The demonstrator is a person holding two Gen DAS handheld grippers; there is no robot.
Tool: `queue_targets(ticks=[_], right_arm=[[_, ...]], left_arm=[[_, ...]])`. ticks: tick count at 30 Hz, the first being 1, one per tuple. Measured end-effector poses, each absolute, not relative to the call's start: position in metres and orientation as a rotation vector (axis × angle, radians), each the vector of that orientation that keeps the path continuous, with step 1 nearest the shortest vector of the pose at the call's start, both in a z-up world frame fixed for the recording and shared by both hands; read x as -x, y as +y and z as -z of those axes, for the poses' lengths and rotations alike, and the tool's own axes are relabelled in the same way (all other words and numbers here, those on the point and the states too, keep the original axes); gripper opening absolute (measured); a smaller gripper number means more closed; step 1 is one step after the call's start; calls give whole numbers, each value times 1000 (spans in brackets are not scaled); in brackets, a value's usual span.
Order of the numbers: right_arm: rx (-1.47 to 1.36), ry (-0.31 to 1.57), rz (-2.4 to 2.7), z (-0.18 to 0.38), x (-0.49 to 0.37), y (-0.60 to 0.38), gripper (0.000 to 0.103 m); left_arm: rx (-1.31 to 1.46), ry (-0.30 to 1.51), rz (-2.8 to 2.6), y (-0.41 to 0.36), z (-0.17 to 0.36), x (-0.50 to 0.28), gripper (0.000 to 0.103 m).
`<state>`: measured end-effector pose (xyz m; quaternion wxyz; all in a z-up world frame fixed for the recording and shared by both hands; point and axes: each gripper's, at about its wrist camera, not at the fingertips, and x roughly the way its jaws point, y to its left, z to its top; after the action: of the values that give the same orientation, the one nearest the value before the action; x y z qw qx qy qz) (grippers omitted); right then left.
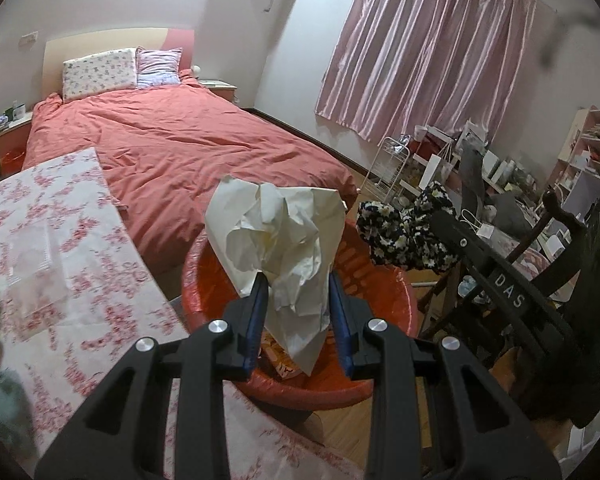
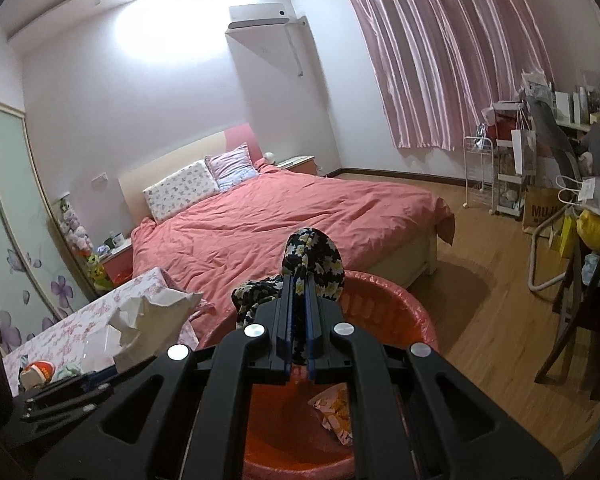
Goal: Collect trash
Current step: 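Carry the tissue with the left tool while the right tool carries the scrunchie to the basket, then open both tools to drop the tissue and scrunchie into the basket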
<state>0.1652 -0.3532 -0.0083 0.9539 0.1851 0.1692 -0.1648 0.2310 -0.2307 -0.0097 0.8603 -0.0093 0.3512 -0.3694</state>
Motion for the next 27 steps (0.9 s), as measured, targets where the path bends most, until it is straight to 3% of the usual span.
queue_targets(ticks=[6, 9, 11, 20, 27], right_arm=[[-395, 354, 337, 15, -173, -363, 5], [-421, 372, 326, 19, -177, -369, 7], [-426, 388, 333, 23, -178, -371, 14], [-382, 407, 375, 18, -172, -367, 42], [-352, 422, 350, 7, -170, -352, 48]], left_arm=[[9, 774, 774, -243, 25, -243, 33], [5, 798, 758, -247, 35, -248, 42], [0, 809, 746, -248, 41, -252, 54], [9, 837, 664, -225, 46, -259, 64], [-4, 792, 583, -181, 29, -242, 70]])
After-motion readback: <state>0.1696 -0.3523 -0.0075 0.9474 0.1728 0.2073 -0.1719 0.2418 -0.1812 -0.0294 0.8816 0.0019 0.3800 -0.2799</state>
